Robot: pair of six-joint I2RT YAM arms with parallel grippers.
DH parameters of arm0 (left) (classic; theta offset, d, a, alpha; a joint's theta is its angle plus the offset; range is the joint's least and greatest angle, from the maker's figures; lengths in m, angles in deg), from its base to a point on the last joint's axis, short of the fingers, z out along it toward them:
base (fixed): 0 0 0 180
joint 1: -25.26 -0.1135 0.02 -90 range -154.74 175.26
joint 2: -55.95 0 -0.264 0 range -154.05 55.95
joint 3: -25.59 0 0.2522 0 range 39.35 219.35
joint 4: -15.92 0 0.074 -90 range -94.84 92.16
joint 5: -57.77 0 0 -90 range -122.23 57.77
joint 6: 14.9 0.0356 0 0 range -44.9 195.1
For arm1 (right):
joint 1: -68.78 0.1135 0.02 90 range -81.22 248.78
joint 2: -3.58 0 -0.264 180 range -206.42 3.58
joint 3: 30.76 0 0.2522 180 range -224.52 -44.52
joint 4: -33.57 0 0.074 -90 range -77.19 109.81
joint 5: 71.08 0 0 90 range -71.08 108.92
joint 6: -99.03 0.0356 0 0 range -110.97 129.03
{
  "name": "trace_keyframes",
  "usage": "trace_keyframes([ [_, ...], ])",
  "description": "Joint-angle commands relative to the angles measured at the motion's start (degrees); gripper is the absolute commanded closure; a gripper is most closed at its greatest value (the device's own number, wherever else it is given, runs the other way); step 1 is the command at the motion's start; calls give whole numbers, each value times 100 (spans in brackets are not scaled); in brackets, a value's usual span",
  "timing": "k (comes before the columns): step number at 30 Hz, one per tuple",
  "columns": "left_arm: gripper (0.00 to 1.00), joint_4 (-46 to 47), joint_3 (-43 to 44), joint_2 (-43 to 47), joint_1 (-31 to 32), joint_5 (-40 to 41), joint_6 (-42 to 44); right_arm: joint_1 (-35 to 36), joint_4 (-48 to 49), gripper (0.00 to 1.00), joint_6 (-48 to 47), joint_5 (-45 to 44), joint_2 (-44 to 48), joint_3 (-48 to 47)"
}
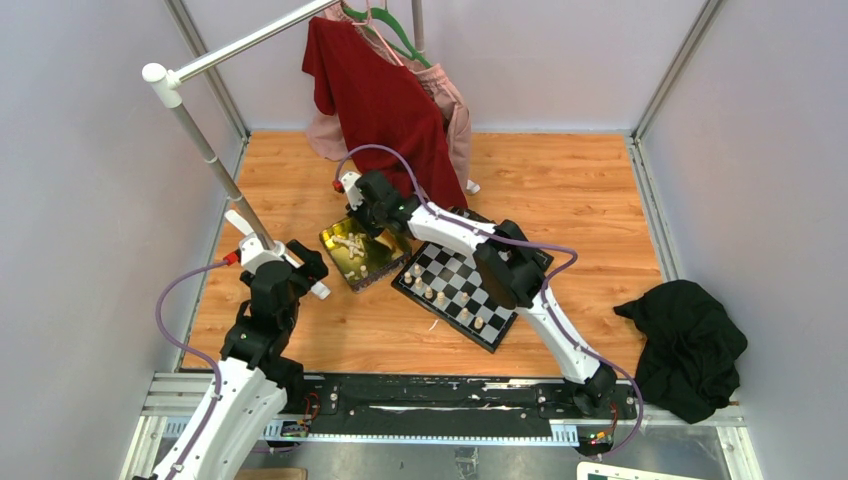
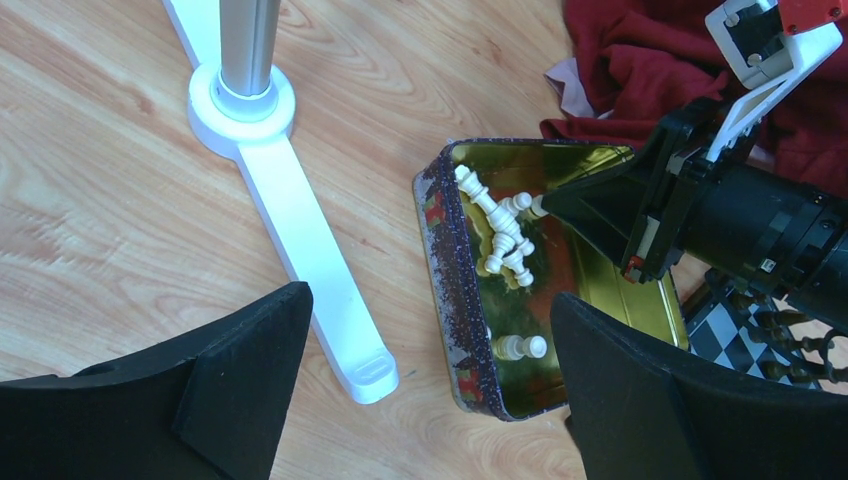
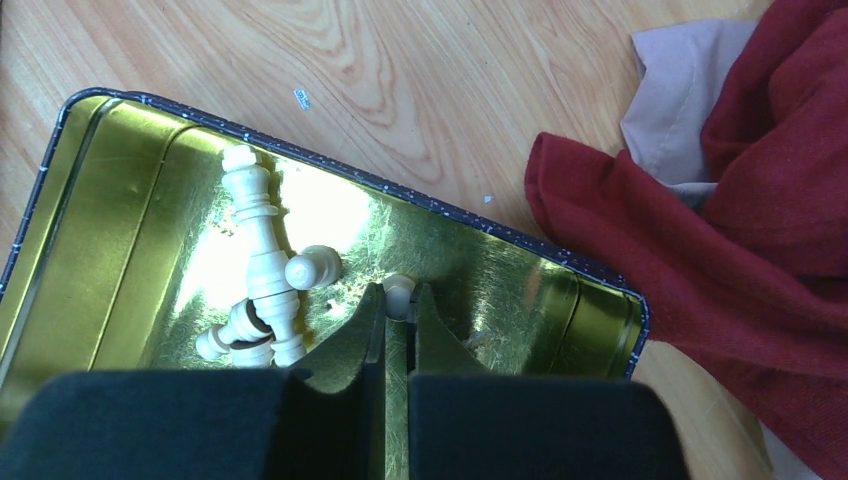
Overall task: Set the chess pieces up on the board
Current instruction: Pick up the chess piece from the storage box.
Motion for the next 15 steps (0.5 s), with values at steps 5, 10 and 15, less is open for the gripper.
trace_keyframes([
  [5, 5, 44, 23, 135, 12, 73, -68, -41, 147, 100, 4, 106, 423, 206],
  [10, 5, -87, 53, 223, 14, 90, -68, -12, 355, 100, -14, 58, 1006, 743],
  [15, 5, -177, 50, 241, 14, 51, -86, 81, 523, 100, -61, -67, 1740, 1444],
])
